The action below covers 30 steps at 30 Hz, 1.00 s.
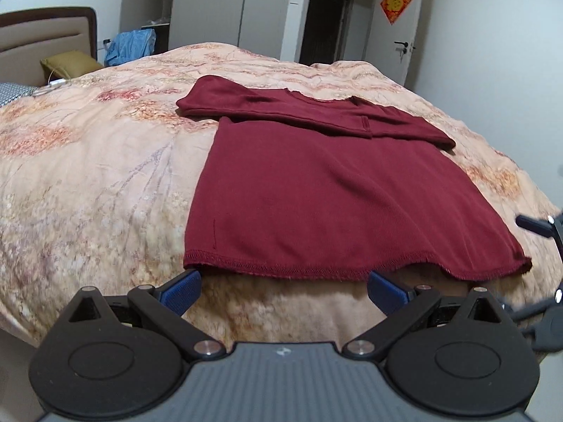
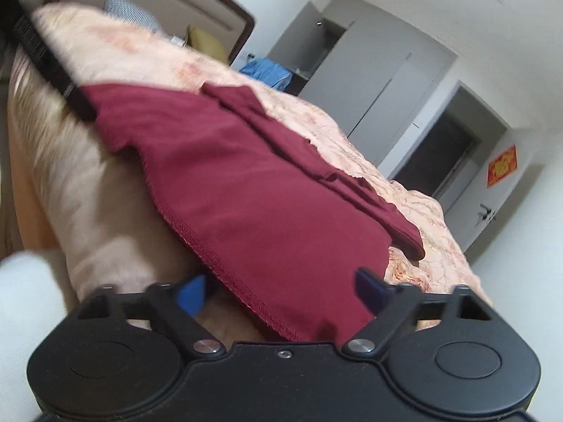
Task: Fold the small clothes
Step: 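Move both grippers to the sweater hem, then close both grippers on the hem edge of the sweater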
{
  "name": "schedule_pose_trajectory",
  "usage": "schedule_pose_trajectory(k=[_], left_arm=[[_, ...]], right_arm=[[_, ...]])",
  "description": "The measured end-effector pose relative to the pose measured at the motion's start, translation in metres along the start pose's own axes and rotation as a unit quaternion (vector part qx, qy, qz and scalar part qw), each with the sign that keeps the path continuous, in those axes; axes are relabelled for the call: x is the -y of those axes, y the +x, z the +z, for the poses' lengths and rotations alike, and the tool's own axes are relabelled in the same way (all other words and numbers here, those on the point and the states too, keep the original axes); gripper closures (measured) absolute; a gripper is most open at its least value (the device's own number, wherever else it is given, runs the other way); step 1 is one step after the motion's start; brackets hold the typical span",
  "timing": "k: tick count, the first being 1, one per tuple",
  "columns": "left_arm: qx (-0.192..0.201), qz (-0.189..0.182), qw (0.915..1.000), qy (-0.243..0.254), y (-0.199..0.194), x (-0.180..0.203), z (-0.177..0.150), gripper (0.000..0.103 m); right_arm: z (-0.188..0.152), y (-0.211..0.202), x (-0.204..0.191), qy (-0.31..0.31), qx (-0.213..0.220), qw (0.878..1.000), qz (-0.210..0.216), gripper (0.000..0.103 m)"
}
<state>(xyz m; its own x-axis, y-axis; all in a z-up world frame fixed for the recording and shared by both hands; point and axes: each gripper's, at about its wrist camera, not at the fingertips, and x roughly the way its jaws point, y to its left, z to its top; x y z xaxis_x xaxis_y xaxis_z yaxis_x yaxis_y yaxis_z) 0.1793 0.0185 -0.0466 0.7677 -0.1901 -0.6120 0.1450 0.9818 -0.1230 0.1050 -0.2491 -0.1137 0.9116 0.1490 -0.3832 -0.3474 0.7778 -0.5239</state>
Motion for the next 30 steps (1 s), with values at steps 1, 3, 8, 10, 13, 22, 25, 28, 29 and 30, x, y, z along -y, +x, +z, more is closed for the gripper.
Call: schedule_pose_trajectory(k=[1,3,8,10,13,22,25,28,29,30], left_arm=[[0.001,0.000,1.0000,0.009,-0.001,0.002,-0.001,0.000],[0.006,0.003,0.9995,0.031,-0.003,0.008,-0.004,0.000],[0.014,0.008,0.9959,0.089,0.001,0.031,-0.012,0.000],[0.023,0.012,0.9938,0.108,0.005,0.043,-0.015,0.000],[0.048,0.024,0.9886,0.141,0.011,0.064,-0.018,0.000],[0.096,0.071,0.9693,0.215,0.040,0.107,-0.012,0.002],[0.104,0.098,0.9665,0.213,0.041,0.099,-0.008,0.006],[0.105,0.128,0.9633,0.212,0.040,0.083,-0.006,0.013],[0.104,0.136,0.9627,0.210,0.039,0.077,-0.006,0.017],[0.103,0.142,0.9624,0.208,0.038,0.070,-0.006,0.022]], right_arm=[[0.002,0.000,0.003,0.002,0.005,1.000,0.000,0.030],[0.006,-0.001,0.009,0.003,0.015,1.000,0.006,0.054],[0.024,-0.004,0.026,0.039,0.024,0.998,0.038,0.082],[0.031,-0.005,0.032,0.053,0.027,0.997,0.046,0.084],[0.041,-0.004,0.041,0.077,0.032,0.995,0.056,0.087],[0.059,-0.009,0.069,0.137,0.043,0.987,0.071,0.091],[0.056,-0.011,0.072,0.145,0.042,0.986,0.071,0.092],[0.052,-0.012,0.073,0.148,0.039,0.986,0.072,0.092],[0.051,-0.012,0.072,0.148,0.038,0.986,0.072,0.092],[0.049,-0.012,0.071,0.148,0.036,0.986,0.072,0.092]])
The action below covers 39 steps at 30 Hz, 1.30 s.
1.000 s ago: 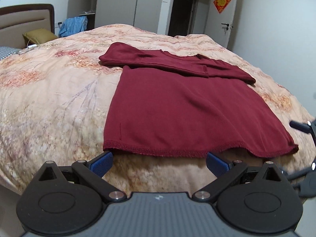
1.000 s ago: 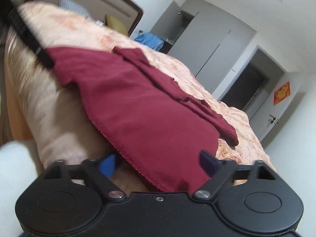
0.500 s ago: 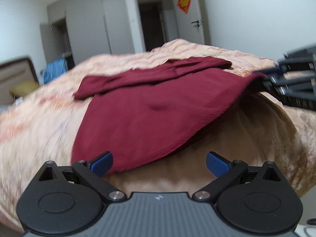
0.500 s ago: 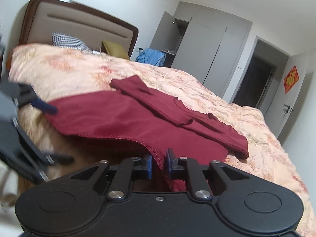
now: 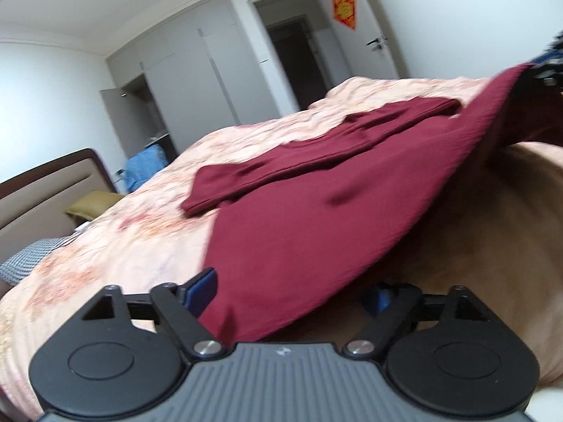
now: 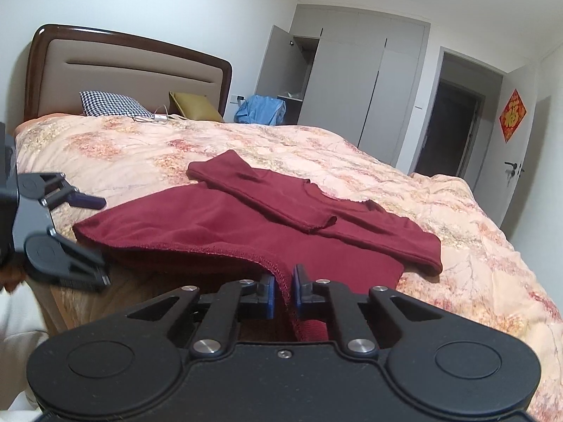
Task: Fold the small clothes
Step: 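Close both grippers on the hem edge of the sweater, then lift the hem with both grippers and fold it toward the collar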
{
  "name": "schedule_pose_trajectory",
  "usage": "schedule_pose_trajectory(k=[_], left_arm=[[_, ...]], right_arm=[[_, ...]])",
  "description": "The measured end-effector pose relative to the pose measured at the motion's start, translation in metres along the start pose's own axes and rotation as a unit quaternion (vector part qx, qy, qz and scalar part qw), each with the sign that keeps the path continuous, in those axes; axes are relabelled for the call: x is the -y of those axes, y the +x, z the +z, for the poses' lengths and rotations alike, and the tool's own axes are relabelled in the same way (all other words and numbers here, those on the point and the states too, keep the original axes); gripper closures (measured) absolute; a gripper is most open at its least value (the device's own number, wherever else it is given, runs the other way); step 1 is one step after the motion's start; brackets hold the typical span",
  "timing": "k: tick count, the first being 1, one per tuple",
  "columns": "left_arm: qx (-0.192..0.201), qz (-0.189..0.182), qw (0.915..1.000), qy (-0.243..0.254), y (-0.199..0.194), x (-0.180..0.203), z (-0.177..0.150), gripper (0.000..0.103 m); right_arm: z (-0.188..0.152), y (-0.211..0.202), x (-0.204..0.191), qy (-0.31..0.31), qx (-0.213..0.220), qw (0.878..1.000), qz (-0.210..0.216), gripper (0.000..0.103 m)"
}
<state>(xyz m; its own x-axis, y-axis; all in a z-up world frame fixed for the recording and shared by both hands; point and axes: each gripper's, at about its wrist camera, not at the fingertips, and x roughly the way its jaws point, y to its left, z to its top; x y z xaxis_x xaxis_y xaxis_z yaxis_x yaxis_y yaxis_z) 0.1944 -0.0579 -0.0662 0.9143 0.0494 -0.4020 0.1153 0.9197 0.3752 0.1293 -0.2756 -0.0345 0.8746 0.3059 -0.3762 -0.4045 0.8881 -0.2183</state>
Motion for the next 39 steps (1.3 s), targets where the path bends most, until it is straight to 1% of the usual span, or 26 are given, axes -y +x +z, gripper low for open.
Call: schedule_pose_trajectory(k=[1,3,5,7,9,10,12,13,14,15,16,17,19,22,25,26,27,28,29,30,32,33,34,36,39], left_arm=[[-0.001,0.002,1.0000,-0.002,0.000,-0.007,-0.003,0.024],[0.000,-0.001,1.0000,-0.002,-0.001,-0.016,-0.005,0.039],[0.000,-0.008,0.9999,0.007,-0.001,-0.021,-0.005,0.046],[0.005,-0.014,0.9998,0.013,-0.004,-0.025,-0.003,0.051],[0.009,-0.022,0.9996,0.013,-0.005,-0.029,0.000,0.061],[0.009,-0.028,0.9995,0.012,-0.005,-0.031,0.003,0.064],[0.010,-0.036,0.9993,0.010,-0.005,-0.037,0.006,0.075],[0.011,-0.038,0.9992,0.008,-0.005,-0.041,0.008,0.076],[0.012,-0.040,0.9991,0.004,-0.003,-0.044,0.011,0.078],[0.013,-0.041,0.9991,-0.001,-0.002,-0.047,0.014,0.078],[0.015,-0.042,0.9990,-0.007,-0.001,-0.050,0.017,0.078],[0.017,-0.043,0.9989,-0.011,0.001,-0.053,0.020,0.078],[0.022,-0.043,0.9987,-0.016,0.000,-0.056,0.025,0.078],[0.029,-0.041,0.9986,-0.014,-0.001,-0.060,0.035,0.078],[0.033,-0.039,0.9986,-0.015,-0.002,-0.063,0.041,0.086],[0.035,-0.038,0.9985,-0.016,-0.003,-0.064,0.042,0.091],[0.036,-0.037,0.9985,-0.017,-0.004,-0.065,0.043,0.095],[0.039,-0.035,0.9985,-0.017,-0.005,-0.065,0.044,0.096],[0.043,-0.032,0.9984,-0.017,-0.006,-0.065,0.043,0.096],[0.046,-0.031,0.9983,-0.018,-0.008,-0.066,0.043,0.097],[0.049,-0.030,0.9981,-0.021,-0.011,-0.068,0.041,0.097],[0.052,-0.030,0.9980,-0.023,-0.012,-0.068,0.040,0.097],[0.055,-0.028,0.9978,-0.024,-0.014,-0.069,0.039,0.097],[0.067,-0.022,0.9971,-0.028,-0.020,-0.070,0.037,0.097],[0.090,-0.018,0.9946,-0.048,-0.032,-0.075,0.037,0.098]], right_arm=[[-0.002,0.001,-0.001,0.001,-0.003,1.000,0.001,0.092],[-0.007,0.001,-0.004,-0.001,-0.010,1.000,0.000,0.092],[-0.013,0.003,-0.008,-0.006,-0.018,1.000,-0.001,0.092],[-0.019,0.005,-0.012,-0.011,-0.027,1.000,0.001,0.092],[-0.026,0.007,-0.016,-0.016,-0.038,0.999,0.004,0.092],[-0.029,0.008,-0.019,-0.018,-0.043,0.999,0.007,0.091],[-0.036,0.012,-0.024,-0.021,-0.055,0.998,0.013,0.081],[-0.040,0.014,-0.027,-0.022,-0.062,0.998,0.016,0.079],[-0.043,0.015,-0.030,-0.022,-0.068,0.997,0.018,0.073],[-0.047,0.018,-0.032,-0.021,-0.072,0.997,0.021,0.064],[-0.050,0.019,-0.035,-0.021,-0.075,0.997,0.024,0.059],[-0.052,0.021,-0.038,-0.020,-0.077,0.997,0.026,0.051],[-0.054,0.023,-0.043,-0.026,-0.075,0.997,0.019,0.047],[-0.059,0.025,-0.055,-0.064,-0.071,0.995,-0.010,0.041],[-0.065,0.023,-0.061,-0.102,-0.062,0.992,-0.050,0.041],[-0.067,0.021,-0.062,-0.111,-0.059,0.990,-0.062,0.043],[-0.069,0.019,-0.062,-0.116,-0.055,0.989,-0.075,0.051],[-0.071,0.016,-0.062,-0.121,-0.053,0.987,-0.088,0.057],[-0.073,0.014,-0.060,-0.125,-0.052,0.986,-0.100,0.073],[-0.074,0.013,-0.059,-0.127,-0.052,0.984,-0.111,0.086],[-0.073,0.006,-0.052,-0.109,-0.049,0.987,-0.109,0.089],[-0.072,0.002,-0.048,-0.098,-0.047,0.988,-0.106,0.094],[-0.070,-0.002,-0.046,-0.093,-0.043,0.989,-0.108,0.096],[-0.066,-0.014,-0.042,-0.093,-0.022,0.989,-0.114,0.099],[-0.057,-0.033,-0.040,-0.091,0.012,0.988,-0.126,0.099]])
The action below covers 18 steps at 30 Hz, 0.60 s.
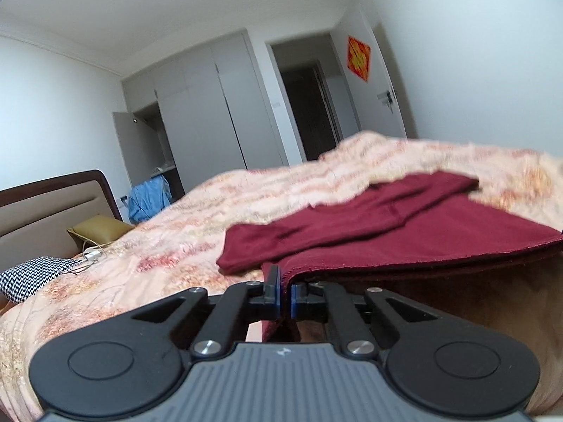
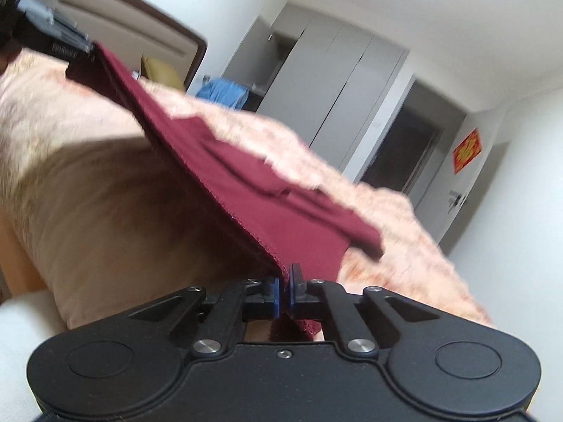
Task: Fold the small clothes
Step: 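Lift the hem with both grippers and fold it toward the collar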
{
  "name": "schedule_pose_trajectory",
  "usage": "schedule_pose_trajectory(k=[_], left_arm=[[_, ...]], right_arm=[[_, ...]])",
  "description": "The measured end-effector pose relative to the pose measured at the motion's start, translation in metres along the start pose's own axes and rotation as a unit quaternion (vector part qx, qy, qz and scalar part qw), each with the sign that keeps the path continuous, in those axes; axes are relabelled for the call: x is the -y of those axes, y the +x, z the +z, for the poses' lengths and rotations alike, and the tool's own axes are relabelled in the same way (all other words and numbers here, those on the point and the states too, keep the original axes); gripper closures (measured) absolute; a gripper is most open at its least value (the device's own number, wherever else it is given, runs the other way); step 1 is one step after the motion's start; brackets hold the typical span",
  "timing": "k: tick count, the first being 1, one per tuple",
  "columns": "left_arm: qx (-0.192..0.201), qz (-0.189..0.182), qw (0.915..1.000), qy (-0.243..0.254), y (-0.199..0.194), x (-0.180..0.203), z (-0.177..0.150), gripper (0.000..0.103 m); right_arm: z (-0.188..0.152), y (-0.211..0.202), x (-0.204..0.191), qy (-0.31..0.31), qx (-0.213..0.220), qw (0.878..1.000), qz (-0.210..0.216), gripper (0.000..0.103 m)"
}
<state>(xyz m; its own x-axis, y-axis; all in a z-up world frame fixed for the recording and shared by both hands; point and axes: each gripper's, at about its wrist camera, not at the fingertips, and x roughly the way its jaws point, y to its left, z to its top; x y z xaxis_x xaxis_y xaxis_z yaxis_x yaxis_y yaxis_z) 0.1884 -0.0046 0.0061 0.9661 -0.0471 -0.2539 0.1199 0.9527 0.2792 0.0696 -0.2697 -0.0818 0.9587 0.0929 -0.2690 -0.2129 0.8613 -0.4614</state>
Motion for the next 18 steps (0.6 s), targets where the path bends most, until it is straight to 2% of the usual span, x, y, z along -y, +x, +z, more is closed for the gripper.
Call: schedule_pose_trajectory(k=[3,7,13,18], left_arm=[[0.021,0.002,0.9996,-0.018,-0.012,-0.004,0.007,0.098],[0.051,0.001,0.9986,-0.016,-0.042,-0.008,0.016,0.098],[0.071,-0.020,0.9973,0.002,-0.109,-0.014,0.024,0.098],[0.072,-0.041,0.9966,-0.004,-0.175,-0.022,0.033,0.098]], right_arm=[[0.012,-0.021,0.013,0.008,0.031,0.999,-0.015,0.099],[0.027,-0.059,0.031,0.011,0.060,0.998,-0.017,0.099],[0.044,-0.137,0.062,0.034,0.072,0.996,0.034,0.099],[0.063,-0.198,0.081,0.038,0.082,0.993,0.073,0.099]])
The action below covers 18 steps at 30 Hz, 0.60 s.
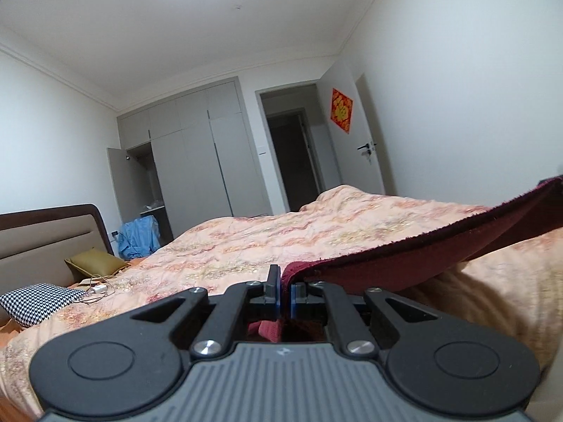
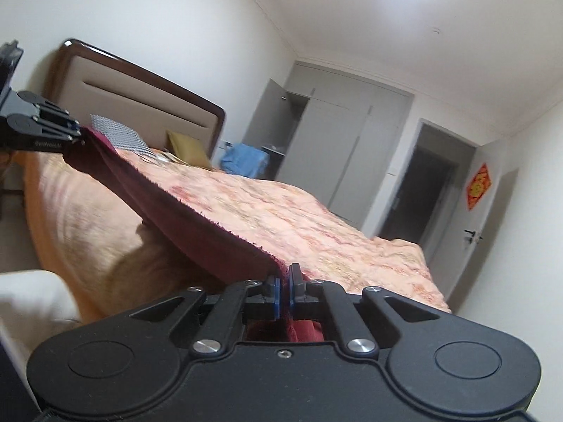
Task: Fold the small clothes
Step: 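Lift the hem with both grippers and fold it toward the collar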
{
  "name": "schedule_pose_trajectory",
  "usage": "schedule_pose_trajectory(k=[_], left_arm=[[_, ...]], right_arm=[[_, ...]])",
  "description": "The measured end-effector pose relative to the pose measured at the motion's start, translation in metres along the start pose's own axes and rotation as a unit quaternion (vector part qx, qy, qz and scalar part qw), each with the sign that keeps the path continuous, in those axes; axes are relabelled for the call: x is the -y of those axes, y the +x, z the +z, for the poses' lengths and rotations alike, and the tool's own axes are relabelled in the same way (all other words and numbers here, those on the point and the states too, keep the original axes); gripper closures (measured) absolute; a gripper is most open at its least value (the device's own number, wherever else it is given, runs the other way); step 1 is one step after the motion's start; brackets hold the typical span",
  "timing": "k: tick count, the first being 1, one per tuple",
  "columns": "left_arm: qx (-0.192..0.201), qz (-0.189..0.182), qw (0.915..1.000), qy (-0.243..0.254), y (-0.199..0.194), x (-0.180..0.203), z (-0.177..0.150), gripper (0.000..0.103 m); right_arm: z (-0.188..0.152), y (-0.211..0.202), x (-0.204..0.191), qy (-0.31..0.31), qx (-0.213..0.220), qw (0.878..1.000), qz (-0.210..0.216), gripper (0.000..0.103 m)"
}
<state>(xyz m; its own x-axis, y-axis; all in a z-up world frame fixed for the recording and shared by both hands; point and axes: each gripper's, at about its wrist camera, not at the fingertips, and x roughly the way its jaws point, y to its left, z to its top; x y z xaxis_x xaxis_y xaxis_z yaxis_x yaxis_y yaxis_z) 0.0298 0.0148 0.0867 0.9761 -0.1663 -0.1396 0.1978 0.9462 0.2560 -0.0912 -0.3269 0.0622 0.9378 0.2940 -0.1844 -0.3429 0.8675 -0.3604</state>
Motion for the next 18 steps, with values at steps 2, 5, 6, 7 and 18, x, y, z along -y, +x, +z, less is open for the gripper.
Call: schedule_pose_trajectory(k=[2,5,6,7,18], left_arm=[[0.003,-0.005,1.0000,0.005,-0.021,0.001,0.007,0.098],[0.006,-0.009,0.9998,0.014,-0.040,0.007,0.015,0.098],[0.004,-0.011,0.9998,0.014,-0.041,0.007,0.016,0.098],[-0.001,-0.014,0.9998,0.012,-0.039,0.007,0.018,0.098],[-0.060,-0.017,0.9980,0.001,0.041,-0.016,0.040,0.098]], right_arm=[[0.009,-0.017,0.003,0.001,0.003,1.000,0.012,0.099],[0.019,-0.028,0.010,0.014,-0.001,1.000,0.020,0.099],[0.021,-0.025,0.014,0.019,-0.002,1.000,0.022,0.099],[0.022,-0.021,0.017,0.022,-0.001,1.000,0.021,0.099],[0.042,0.088,0.042,-0.007,-0.012,1.000,0.001,0.099]])
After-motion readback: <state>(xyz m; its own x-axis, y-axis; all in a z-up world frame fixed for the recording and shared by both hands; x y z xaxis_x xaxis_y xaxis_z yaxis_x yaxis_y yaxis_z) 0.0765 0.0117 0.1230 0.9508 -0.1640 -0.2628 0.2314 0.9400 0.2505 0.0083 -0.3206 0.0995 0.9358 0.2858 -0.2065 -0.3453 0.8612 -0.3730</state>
